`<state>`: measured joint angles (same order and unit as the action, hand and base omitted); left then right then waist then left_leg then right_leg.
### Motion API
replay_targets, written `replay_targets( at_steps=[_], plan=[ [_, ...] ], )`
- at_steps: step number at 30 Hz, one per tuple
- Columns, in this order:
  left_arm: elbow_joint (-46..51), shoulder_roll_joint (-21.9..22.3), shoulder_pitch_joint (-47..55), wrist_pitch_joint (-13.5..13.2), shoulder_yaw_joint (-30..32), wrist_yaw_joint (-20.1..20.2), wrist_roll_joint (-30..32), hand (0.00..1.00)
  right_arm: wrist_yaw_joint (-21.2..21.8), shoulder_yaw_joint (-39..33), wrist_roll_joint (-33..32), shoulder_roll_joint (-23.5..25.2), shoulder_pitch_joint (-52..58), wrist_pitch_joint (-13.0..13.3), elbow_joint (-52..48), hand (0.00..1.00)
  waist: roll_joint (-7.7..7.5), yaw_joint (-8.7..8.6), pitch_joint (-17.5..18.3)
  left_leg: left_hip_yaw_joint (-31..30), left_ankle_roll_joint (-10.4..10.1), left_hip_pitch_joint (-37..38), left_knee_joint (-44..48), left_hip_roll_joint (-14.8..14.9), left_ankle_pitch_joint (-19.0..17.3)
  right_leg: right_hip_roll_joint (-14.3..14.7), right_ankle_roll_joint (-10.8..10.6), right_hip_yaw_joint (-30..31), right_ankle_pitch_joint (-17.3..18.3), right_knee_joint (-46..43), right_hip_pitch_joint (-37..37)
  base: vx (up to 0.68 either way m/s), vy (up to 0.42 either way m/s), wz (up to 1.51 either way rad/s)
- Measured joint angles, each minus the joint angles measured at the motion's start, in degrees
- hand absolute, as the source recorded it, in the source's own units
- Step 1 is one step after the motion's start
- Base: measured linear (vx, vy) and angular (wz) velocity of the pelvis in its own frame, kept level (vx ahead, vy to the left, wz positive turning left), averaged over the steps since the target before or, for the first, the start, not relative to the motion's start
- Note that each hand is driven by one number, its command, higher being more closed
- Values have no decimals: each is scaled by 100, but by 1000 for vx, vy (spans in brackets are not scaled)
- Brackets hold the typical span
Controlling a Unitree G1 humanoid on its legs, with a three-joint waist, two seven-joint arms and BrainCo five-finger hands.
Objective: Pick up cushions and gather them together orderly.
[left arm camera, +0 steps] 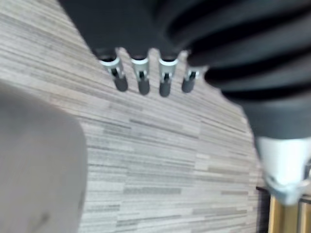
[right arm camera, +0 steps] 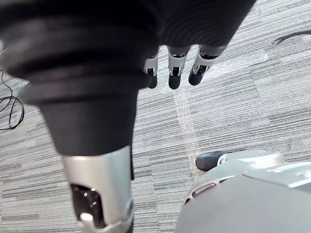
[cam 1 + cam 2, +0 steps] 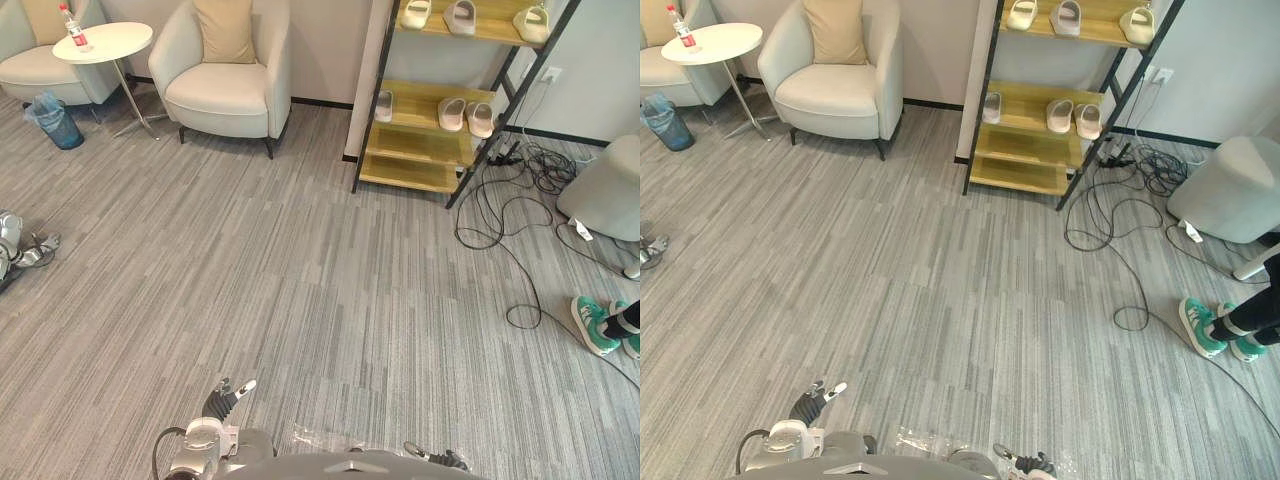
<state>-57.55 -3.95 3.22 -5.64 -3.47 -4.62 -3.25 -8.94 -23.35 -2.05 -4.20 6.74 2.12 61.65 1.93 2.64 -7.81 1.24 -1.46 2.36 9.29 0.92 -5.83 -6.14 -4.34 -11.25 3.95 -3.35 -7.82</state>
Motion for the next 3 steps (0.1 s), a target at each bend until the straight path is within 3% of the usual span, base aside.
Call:
replay_targets(
  at_steps=[3],
  plan=[
    [-17, 10, 14, -1, -6, 4, 1, 0, 0, 2, 1, 0, 10, -1, -1, 0, 3, -11, 20, -88, -34, 108, -283, 12, 185, 25, 1, -61, -1, -2, -5, -48, -44, 8]
  ],
)
